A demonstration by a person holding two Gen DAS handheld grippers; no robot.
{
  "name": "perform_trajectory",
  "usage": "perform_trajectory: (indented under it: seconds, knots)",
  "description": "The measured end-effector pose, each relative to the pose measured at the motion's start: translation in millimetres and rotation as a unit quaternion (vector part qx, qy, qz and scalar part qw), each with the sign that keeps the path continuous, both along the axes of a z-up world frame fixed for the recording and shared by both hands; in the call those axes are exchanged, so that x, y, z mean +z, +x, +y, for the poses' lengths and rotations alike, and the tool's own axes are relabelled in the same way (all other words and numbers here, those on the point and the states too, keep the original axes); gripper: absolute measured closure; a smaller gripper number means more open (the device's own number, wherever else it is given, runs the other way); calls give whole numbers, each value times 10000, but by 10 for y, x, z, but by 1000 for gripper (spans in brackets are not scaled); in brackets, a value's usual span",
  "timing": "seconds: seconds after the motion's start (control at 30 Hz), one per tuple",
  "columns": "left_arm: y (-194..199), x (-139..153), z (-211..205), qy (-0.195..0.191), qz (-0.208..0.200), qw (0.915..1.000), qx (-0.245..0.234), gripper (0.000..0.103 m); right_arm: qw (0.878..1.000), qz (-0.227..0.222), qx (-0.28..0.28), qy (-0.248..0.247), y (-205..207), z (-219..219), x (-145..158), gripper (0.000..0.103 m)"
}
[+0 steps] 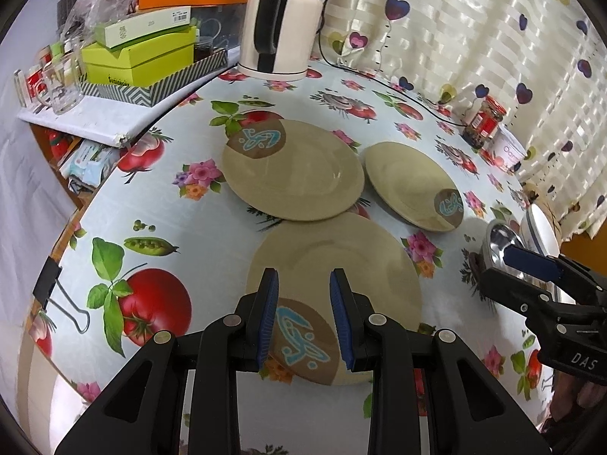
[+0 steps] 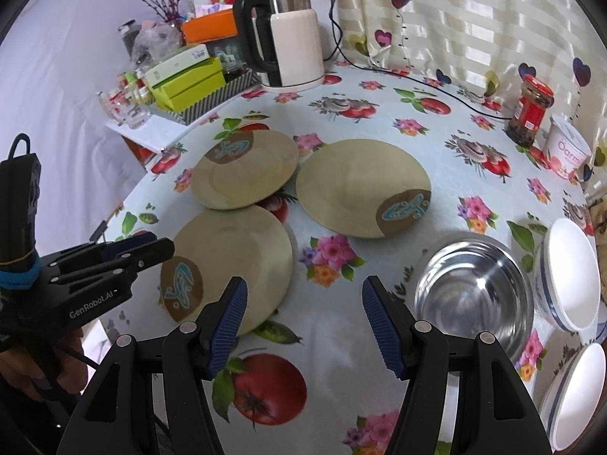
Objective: Organize plates and bowls
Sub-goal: 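Move the left gripper and right gripper toward the beige plates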
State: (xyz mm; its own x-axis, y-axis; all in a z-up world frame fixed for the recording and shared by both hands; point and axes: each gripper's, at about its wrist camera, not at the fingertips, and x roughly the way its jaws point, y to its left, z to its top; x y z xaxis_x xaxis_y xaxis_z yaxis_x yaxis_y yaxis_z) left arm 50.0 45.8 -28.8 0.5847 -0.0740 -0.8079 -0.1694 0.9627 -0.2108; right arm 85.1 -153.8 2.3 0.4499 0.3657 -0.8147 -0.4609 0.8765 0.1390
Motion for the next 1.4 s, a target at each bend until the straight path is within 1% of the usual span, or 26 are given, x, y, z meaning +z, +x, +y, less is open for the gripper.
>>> perform_trajectory:
  seconds: [0.27,0.5,0.97,1.17,1.4]
  knots:
    - [101,-11,197,-167,-27,9997,168,74,9999,3,143,35,173,216,-7,39]
    - [179,-35,346,-131,-74,9994,323,74,9997,64,215,55,362,408,-49,41]
    - [434,-201,662,-669,-47,9962,555,74,9993,153,341,71,844,744,-160,61]
    - [556,-274,775,-887,-38,9938,664,74,9988,264,379,143,1109,859,-248,68]
    - [674,-352,857,-1103,-25,9911,743,74,9984,372,385,164,1350,995,-370,69]
